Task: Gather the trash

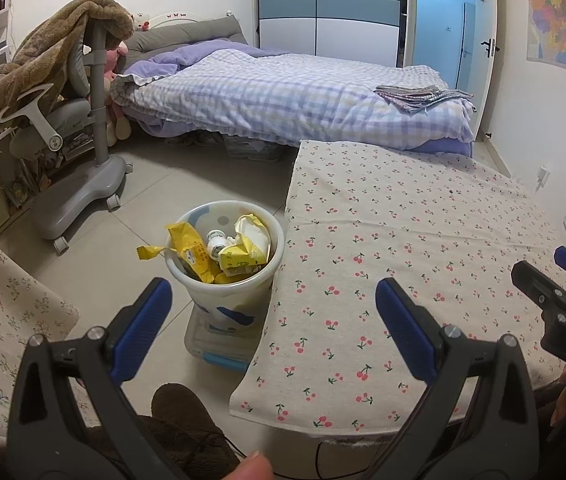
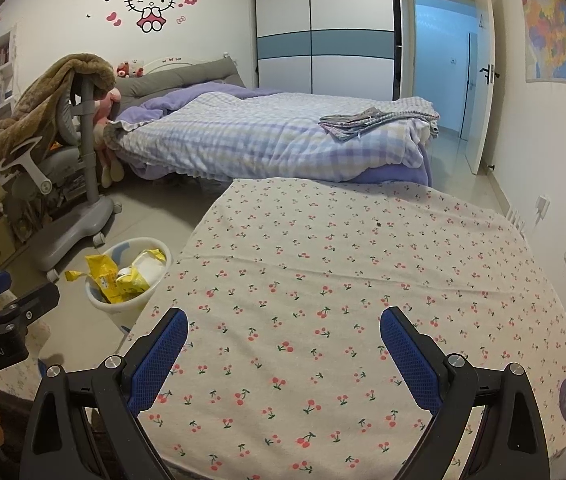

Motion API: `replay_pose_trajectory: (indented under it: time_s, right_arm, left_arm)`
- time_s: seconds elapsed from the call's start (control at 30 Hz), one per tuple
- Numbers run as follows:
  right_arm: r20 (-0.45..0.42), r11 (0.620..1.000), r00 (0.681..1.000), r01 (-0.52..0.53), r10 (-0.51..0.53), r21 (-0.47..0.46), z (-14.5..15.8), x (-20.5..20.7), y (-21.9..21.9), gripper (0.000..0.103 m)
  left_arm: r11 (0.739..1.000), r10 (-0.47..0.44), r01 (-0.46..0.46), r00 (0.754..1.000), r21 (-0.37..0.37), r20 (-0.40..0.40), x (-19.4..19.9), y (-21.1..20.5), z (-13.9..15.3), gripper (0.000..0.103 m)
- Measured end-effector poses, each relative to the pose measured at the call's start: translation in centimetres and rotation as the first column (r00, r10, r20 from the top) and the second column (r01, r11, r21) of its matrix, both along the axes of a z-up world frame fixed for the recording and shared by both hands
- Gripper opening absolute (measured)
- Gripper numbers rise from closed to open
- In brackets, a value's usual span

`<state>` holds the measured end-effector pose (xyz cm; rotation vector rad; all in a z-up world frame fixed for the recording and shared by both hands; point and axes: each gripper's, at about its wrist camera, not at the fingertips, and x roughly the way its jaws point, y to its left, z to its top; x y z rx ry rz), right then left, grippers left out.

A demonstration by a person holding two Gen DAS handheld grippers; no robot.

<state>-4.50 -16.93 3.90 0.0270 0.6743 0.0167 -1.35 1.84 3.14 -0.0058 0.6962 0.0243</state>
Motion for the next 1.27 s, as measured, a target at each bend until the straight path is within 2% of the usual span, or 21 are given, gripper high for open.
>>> replay_pose_trajectory:
  time_s: [0.97,1.27]
  right_arm:
    - [-0.006,1.000,1.000,0.018,-0.018,0.013,0.23,-0.06,-0.03,0.098]
    - [-0.017,0.999,0.999,0.036,-0.036,0.022,-0.02,-0.11,0.02,0.098]
  left_arm:
    - [1.000,0.000,0.000,1.000,-0.002,0.004,-0.03,-0.24,-0.01,0.101]
    - [1.000,-0.012,0.011,1.000,-0.025,-0.005,0.08,-0.17,0.19,0.101]
